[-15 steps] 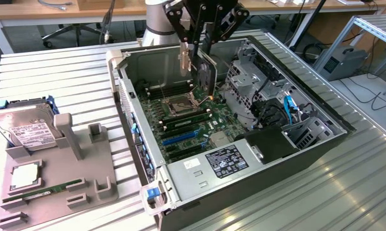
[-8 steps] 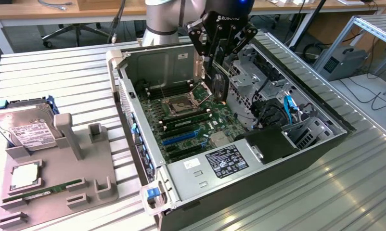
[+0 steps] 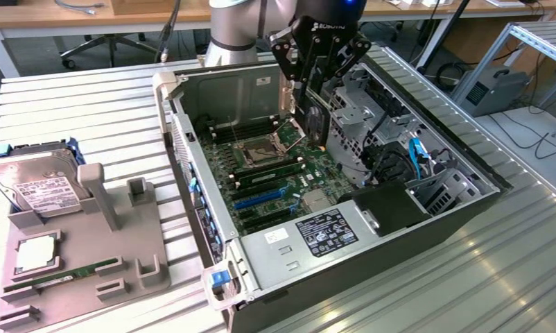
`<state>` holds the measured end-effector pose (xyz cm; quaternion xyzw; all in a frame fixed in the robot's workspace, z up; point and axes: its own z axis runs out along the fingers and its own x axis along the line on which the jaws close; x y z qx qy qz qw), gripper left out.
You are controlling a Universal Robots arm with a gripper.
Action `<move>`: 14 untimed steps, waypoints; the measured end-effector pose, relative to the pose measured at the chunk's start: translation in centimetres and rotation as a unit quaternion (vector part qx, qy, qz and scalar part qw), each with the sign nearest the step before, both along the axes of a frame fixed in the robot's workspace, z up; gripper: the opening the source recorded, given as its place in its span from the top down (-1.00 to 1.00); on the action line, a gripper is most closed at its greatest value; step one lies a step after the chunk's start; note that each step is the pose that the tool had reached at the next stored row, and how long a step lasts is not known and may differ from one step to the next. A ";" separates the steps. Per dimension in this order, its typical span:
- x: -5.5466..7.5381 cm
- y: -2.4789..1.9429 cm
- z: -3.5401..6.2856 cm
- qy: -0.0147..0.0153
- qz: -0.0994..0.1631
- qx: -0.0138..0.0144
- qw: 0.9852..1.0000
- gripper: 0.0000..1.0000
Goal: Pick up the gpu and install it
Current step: 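Insert the gpu into the slot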
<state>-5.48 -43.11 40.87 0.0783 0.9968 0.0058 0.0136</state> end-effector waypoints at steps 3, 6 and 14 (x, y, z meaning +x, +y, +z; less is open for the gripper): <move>0.0 0.00 0.00 0.000 0.000 0.000 1.000 0.47; 0.0 0.00 0.00 0.000 0.005 0.000 1.000 0.47; 0.0 0.00 0.00 0.000 0.053 0.000 0.999 0.47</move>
